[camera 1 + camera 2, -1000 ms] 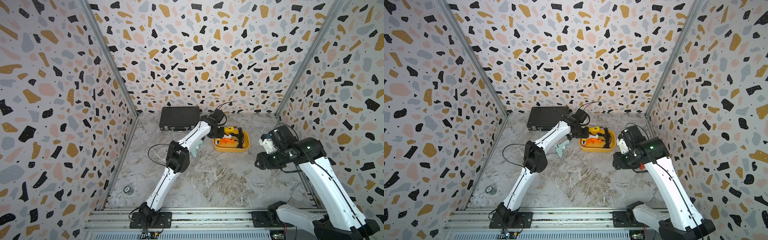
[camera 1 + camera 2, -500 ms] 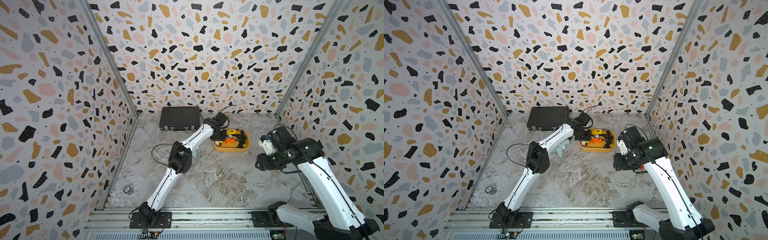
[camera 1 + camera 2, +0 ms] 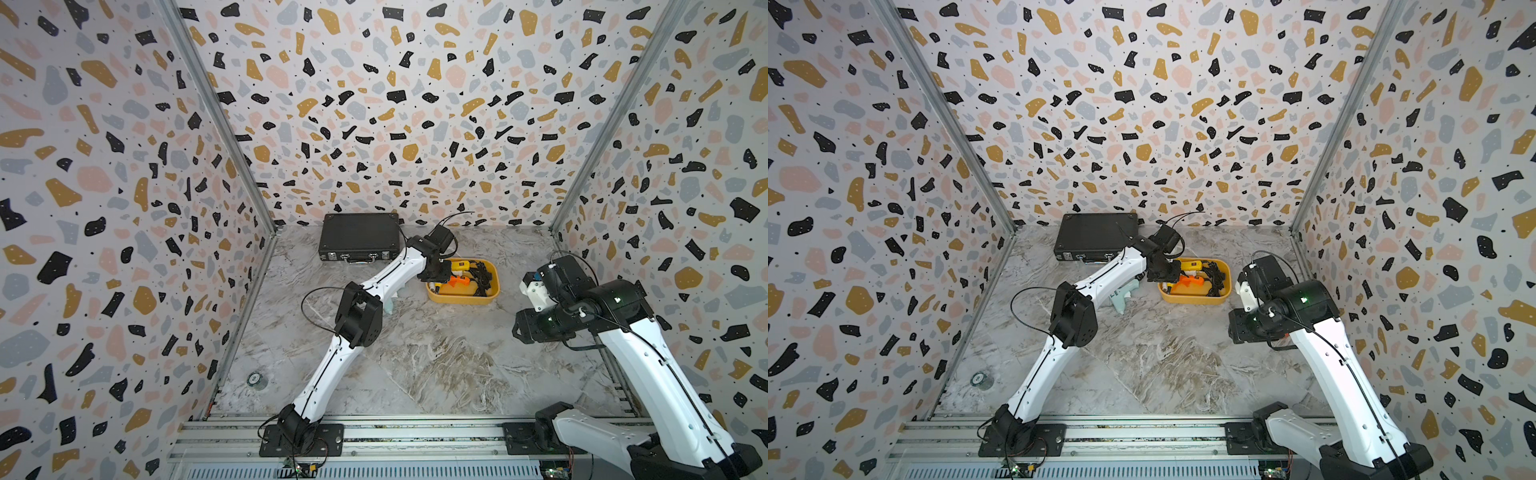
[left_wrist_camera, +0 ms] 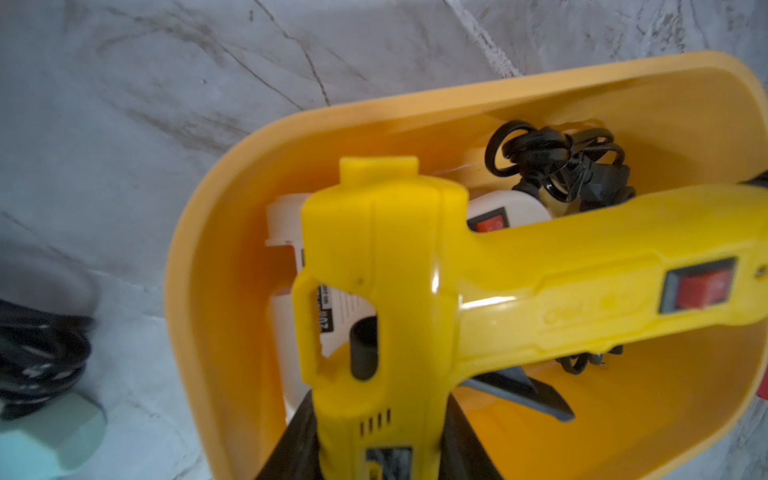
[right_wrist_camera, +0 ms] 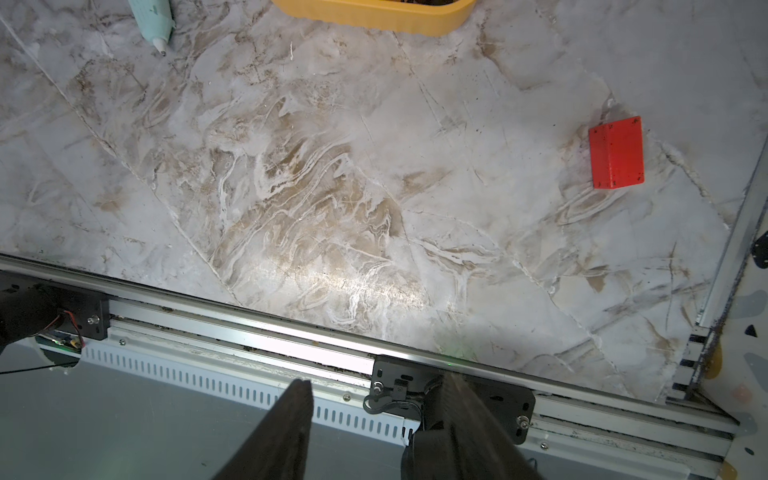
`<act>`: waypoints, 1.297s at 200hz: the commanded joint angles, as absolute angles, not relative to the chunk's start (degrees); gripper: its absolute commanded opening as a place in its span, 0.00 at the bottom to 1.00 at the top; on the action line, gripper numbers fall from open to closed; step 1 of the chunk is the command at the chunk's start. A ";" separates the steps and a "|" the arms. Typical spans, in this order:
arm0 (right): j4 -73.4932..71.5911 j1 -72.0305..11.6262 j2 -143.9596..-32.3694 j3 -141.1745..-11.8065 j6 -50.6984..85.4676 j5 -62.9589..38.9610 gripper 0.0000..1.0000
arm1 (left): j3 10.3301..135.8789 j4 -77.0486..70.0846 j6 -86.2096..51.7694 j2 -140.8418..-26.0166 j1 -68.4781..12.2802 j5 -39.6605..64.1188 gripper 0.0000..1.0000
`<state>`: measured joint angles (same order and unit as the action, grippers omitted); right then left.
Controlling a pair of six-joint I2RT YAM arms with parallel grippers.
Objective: Put the hot melt glue gun into the storage box
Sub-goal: Place the hot melt adhesive gun in the storage box.
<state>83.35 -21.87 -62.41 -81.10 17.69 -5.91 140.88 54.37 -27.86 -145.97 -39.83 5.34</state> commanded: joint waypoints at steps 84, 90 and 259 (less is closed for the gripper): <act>84.75 -21.71 -60.56 -80.25 17.92 -5.80 0.56 | 141.92 58.90 -25.36 -141.63 -40.67 5.01 0.52; 84.77 -21.70 -60.56 -80.25 17.85 -5.80 0.56 | 142.08 58.89 -25.14 -141.43 -40.77 4.92 0.53; 84.63 -21.71 -62.48 -81.99 17.32 -5.46 0.56 | 103.86 54.02 -29.97 -105.10 -30.14 -5.24 0.73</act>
<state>83.37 -21.87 -62.04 -80.62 17.72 -5.91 112.22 57.28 -25.74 -106.39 -34.13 -5.19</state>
